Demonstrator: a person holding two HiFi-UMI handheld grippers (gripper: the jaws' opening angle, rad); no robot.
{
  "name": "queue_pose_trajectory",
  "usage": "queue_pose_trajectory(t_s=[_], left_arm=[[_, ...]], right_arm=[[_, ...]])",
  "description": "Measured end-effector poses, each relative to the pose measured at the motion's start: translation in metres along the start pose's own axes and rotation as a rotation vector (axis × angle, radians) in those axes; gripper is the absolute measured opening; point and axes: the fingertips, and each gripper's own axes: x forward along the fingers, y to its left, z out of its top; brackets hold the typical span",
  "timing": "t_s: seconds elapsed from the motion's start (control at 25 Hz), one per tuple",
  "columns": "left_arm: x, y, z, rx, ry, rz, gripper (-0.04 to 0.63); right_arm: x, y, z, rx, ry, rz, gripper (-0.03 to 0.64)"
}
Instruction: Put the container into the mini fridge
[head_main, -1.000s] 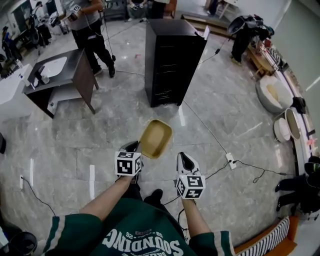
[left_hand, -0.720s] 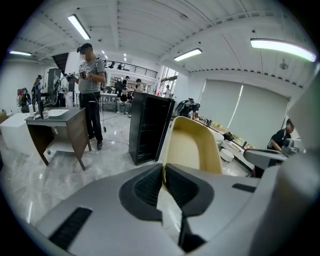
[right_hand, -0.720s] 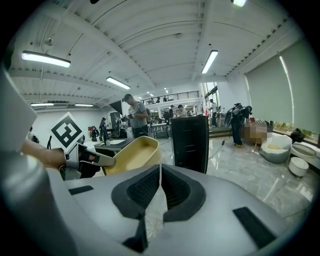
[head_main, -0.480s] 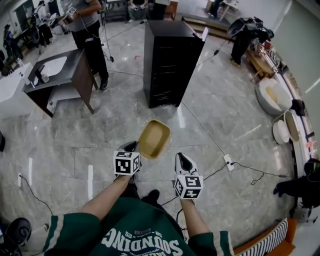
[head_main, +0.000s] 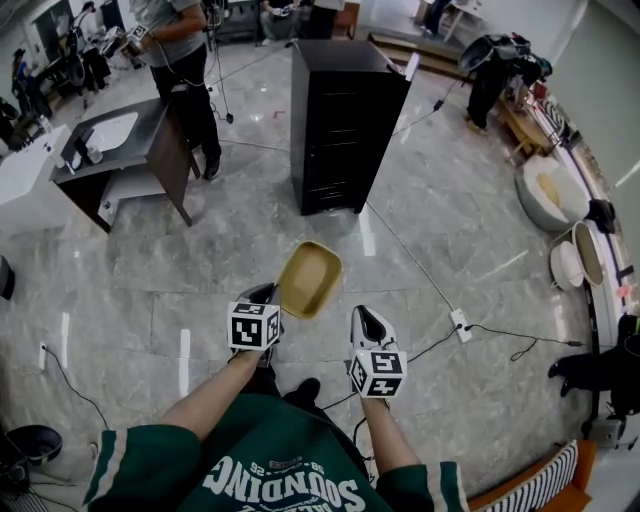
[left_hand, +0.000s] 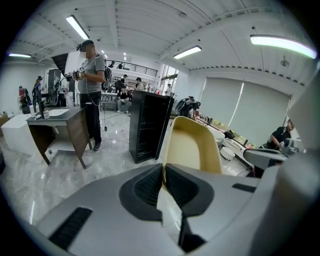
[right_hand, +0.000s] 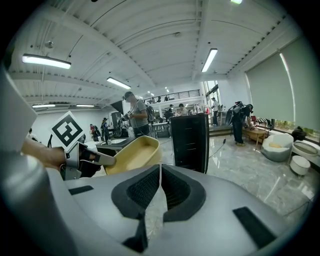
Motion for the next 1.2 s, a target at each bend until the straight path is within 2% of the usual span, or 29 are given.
queue_pose_trajectory(t_s=[0.64,1.2], left_arm=[[0.009,-0.012,0.002,-0.003,0.006,0.001,0.029],[0.089,-0.014,0.052,0.008,0.028,-0.050,0.029]], right_arm=[[0.005,-0.012,-0.006,0.015,0.009,0.022,0.037],[0.064,-0.057,0.020,0.003,0.037,-0.007,0.037]])
